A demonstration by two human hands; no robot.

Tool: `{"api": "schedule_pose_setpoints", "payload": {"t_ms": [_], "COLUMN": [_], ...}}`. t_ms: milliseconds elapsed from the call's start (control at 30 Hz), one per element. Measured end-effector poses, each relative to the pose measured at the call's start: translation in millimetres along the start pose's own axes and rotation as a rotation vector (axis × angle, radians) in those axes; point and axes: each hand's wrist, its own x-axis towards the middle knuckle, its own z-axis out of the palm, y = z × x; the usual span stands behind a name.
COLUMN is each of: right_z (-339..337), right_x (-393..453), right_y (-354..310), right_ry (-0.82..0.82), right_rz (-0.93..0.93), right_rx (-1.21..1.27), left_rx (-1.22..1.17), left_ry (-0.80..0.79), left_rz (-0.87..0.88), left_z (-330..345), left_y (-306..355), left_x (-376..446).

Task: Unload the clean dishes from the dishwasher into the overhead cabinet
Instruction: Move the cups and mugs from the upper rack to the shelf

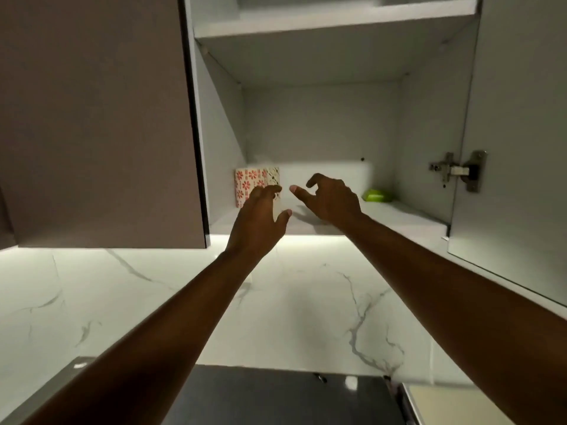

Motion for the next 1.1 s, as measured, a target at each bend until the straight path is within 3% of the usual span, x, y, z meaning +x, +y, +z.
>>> {"api": "schedule_pose_setpoints", "payload": {"t_ms": [267,467,733,1100], "right_z": [-48,-48,-93,-197], "right_x": [-97,-208,-376,-646], "right_y": [8,12,47,107], "right_ry": [0.321,0.525,0.399,0.274], "right_rz": [-0.105,-0.041,0.260,0.632], "right_rx": [-0.093,-0.207,-0.289,-0.376], "left_rx": [0.039,0.045,-0.184,-0.256], "left_ry": [0.036,-0.029,-0.323,-0.710], "left_rz": [0.280,0.451,0.428,0.438], "left_z": [-15,-21,17,51], "left_y": [28,40,93,211], "left_x": [-54,-128,-251,-451]}}
